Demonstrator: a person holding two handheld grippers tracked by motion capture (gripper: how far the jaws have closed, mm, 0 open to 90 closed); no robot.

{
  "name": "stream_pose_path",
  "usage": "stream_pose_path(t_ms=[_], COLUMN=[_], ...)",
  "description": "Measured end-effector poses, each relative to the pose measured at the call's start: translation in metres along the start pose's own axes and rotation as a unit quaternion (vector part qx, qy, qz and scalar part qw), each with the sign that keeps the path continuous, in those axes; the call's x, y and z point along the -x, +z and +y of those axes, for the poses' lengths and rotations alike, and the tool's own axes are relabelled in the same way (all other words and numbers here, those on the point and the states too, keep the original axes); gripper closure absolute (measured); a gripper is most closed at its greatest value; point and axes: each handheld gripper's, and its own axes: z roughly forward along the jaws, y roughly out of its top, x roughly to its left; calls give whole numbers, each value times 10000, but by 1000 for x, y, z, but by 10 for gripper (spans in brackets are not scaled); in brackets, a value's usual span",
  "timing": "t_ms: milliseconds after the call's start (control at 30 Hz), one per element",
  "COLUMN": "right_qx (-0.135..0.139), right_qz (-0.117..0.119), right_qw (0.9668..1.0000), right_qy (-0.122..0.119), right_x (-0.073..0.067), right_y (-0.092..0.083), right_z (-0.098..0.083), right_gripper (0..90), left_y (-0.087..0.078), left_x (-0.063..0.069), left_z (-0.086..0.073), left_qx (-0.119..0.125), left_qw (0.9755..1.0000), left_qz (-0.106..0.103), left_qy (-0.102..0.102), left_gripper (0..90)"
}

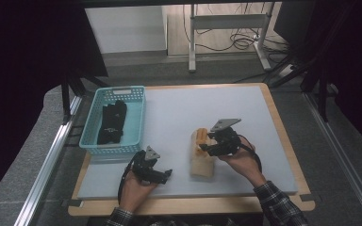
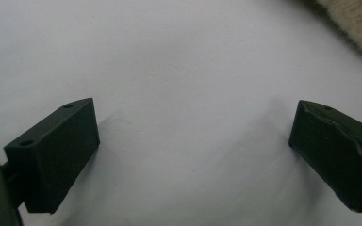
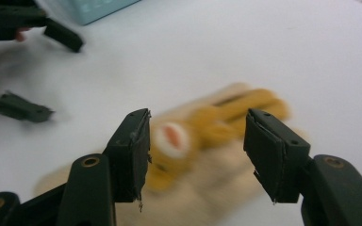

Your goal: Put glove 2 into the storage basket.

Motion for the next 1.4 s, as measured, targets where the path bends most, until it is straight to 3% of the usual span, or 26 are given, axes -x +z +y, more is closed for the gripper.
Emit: stream_pose_path(t_ms=[167,333,600,733,1033,1400], right_qx=[-84,-166,-381,-369,-315,-215], right_qz=[-162,71,380,505,530,518], right_qw=[9991,9984,9979,9976,9980,9983], right_qy=[374,539,372,292,99,127], right_x=[20,20,2,-7,-21,-31], right_y=[-9,-12,2,13,34,71], right_z=[-25,-53,-77,-75,-57,-28], right_gripper=[620,818,871,885,887,886], left_y=[0,0,0,0,0,0], left_x=[0,0,0,0,0,0], left_z=[0,0,0,0,0,0], left_qx=[-6,-10,-5,-1,5,-10], left_qw=[10000,10000,10000,10000,10000,10000], left_qz=[-6,-5,0,0,-3,-1], left_qy=[-3,-2,-4,-3,-4,-4], left_gripper=[26,26,26,27,26,27])
